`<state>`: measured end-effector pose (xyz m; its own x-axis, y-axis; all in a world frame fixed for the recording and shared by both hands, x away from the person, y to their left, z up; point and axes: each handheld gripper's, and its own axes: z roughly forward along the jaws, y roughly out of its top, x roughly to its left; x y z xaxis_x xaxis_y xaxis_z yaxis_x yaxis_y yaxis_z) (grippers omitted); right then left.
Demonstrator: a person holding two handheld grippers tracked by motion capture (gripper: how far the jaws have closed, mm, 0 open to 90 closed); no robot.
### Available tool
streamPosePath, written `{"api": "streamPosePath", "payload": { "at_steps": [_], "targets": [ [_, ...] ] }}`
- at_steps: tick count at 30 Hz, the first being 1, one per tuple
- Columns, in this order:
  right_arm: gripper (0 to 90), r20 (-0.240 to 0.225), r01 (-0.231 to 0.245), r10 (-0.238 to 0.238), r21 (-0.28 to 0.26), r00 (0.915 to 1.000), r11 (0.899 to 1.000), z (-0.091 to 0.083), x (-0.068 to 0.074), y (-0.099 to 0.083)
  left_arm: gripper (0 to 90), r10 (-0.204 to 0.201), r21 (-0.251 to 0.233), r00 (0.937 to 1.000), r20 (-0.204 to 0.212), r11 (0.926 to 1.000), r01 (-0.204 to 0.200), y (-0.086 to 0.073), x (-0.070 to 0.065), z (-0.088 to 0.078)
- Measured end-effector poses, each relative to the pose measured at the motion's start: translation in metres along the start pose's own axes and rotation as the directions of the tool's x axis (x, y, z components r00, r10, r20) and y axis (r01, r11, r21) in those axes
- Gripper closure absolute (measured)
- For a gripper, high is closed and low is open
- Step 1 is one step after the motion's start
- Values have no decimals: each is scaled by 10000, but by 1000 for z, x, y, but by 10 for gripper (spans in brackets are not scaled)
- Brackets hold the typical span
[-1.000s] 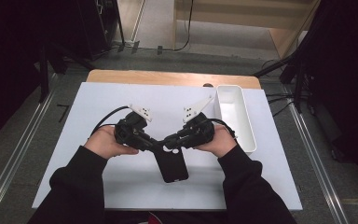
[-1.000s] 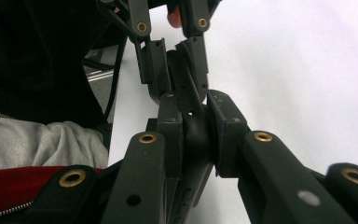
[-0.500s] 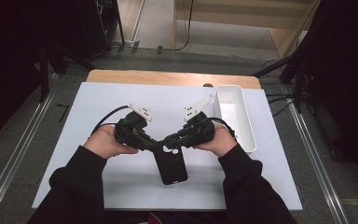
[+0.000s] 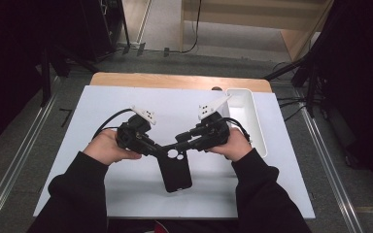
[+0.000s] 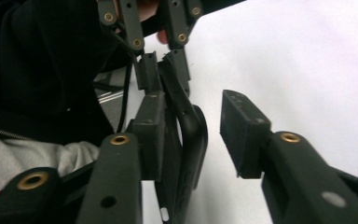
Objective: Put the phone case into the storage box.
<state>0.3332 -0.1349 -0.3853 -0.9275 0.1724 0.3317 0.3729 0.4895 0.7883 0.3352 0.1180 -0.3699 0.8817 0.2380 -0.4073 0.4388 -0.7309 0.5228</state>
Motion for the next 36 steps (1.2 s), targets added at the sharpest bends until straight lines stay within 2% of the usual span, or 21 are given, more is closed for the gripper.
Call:
{"api": "streamPosePath", "payload": {
  "at_steps": [4, 10, 15, 19, 21, 24, 29, 31, 32, 33, 35, 36],
  "targets": [
    [534, 240, -168, 176, -349, 9996, 9993, -9, 1, 1, 793, -323, -43, 9993, -175, 9995, 322, 1, 0, -3],
    [483, 655, -443, 482, -595, 9967, 9972, -15, 2, 1, 792, -710, -181, 9968, -358, 9974, 704, 1, 0, -9],
    [400, 1130, -602, 692, -817, 9912, 9948, -16, 3, 0, 792, -1109, -394, 9923, -556, 9933, 1088, 1, 0, -17],
    [334, 1540, -525, 688, -1071, 9857, 9929, -15, 1, -2, 791, -1377, -505, 9873, -792, 9897, 1339, 1, 0, -21],
    [309, 1725, -512, 697, -1094, 9825, 9927, -14, 0, -3, 792, -1596, -643, 9832, -884, 9859, 1542, 1, 1, -24],
    [260, 1753, -504, 723, -1259, 9819, 9908, -13, 0, -5, 791, -1933, -842, 9753, -1074, 9792, 1848, 0, 2, -29],
    [173, 2189, -209, 470, -1203, 9746, 9925, -9, 0, -8, 790, -2339, -1055, 9614, -1447, 9698, 2200, 0, 3, -34],
    [85, 2333, -213, 498, -1233, 9711, 9921, -7, -1, -8, 790, -2487, -1084, 9548, -1627, 9664, 2333, -1, 3, -35],
    [2, 2291, -308, 588, -1238, 9716, 9918, -6, -1, -8, 790, -2532, -1088, 9524, -1698, 9653, 2373, -1, 3, -36],
    [0, 2336, -322, 620, -1293, 9704, 9911, -5, -1, -8, 790, -2686, -1149, 9450, -1865, 9613, 2505, 0, 3, -37],
    [0, 2461, -295, 646, -1438, 9671, 9892, -3, -2, -9, 790, -2790, -1258, 9381, -2053, 9581, 2575, 0, 3, -38],
    [0, 2515, -345, 713, -1480, 9652, 9884, -1, -2, -9, 790, -2809, -1276, 9372, -2066, 9575, 2588, -1, 3, -39]
  ]
}}
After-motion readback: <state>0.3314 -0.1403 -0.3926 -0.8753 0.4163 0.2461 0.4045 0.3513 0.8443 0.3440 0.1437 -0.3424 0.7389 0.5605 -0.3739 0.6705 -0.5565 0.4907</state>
